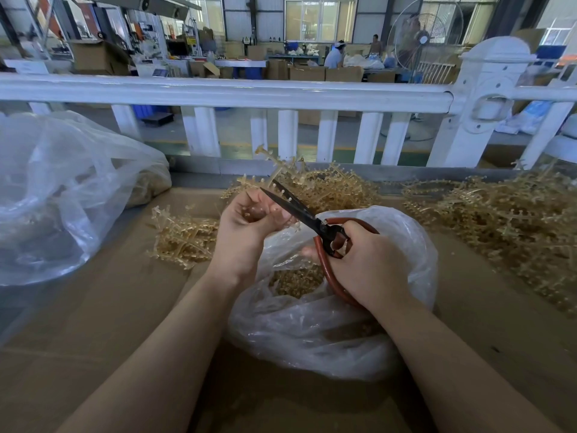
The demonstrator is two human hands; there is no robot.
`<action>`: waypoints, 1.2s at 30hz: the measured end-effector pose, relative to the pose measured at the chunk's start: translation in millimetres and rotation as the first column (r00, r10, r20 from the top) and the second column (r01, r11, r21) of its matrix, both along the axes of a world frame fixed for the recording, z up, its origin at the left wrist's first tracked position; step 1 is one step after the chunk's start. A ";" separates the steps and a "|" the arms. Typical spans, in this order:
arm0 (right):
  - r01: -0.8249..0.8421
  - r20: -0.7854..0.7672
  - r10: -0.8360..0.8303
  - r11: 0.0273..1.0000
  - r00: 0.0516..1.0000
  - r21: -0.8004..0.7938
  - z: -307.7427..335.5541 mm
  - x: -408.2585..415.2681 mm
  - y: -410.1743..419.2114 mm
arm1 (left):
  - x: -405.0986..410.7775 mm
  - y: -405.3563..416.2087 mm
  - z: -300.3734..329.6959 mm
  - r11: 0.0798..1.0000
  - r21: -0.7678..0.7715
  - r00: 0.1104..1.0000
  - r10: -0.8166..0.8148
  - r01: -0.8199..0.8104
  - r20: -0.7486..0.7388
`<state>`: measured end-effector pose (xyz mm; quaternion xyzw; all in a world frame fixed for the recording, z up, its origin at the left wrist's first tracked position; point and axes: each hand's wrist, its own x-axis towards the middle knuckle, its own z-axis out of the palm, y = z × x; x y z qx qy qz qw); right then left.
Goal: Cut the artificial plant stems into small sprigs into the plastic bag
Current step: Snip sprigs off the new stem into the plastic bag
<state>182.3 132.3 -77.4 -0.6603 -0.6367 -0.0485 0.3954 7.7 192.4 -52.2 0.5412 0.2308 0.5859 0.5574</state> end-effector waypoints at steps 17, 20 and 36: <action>0.030 0.013 -0.030 0.999 0.999 0.039 -1.0 0.3 1.0 | -2.3 1.1 -5.6 0.999 0.041 0.993 -0.011 0.016 -0.116; 0.037 0.005 -0.038 0.998 0.999 0.043 -0.8 -0.2 1.8 | -2.1 0.9 -5.3 0.998 0.046 0.995 -0.034 0.039 -0.093; 0.033 0.048 -0.035 0.998 0.998 0.051 -0.3 1.4 -0.9 | 0.6 -3.5 -3.9 0.986 0.169 0.977 0.049 -0.014 -0.207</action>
